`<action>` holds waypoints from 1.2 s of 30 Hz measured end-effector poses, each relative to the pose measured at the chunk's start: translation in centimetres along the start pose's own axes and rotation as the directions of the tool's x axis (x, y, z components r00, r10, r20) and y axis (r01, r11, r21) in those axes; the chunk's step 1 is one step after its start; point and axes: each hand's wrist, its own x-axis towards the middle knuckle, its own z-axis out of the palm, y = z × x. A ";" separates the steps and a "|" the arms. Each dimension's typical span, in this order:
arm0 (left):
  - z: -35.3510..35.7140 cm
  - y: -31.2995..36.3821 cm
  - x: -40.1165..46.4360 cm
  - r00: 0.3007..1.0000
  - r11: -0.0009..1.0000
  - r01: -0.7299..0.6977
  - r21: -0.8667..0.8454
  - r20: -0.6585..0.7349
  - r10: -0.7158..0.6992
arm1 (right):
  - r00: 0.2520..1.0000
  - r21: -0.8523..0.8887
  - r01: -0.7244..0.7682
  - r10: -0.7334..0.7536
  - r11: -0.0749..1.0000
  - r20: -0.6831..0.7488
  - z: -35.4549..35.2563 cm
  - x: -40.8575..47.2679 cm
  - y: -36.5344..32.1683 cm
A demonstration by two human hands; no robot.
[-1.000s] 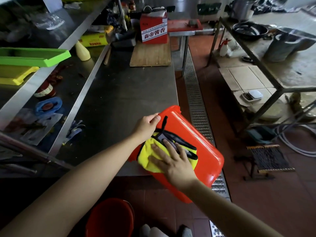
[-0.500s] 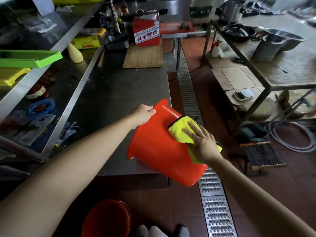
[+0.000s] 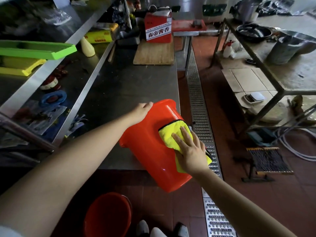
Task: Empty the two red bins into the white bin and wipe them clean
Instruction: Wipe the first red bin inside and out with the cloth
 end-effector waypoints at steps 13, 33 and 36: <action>-1.5 -12.7 -5.7 0.800 0.784 0.594 -0.180 0.032 -0.599 | 1.000 -0.039 0.002 -0.003 0.999 -0.019 0.3 -0.7 -1.1; 0.0 -17.2 -5.7 0.723 0.422 0.545 -0.724 0.153 -0.673 | 1.000 -0.046 0.005 -0.006 0.999 -0.018 0.1 -0.9 -2.1; -0.5 -17.3 -5.9 0.765 0.456 0.474 -0.753 0.095 -0.637 | 1.000 -0.040 0.012 -0.012 0.999 -0.011 0.1 -0.4 -2.8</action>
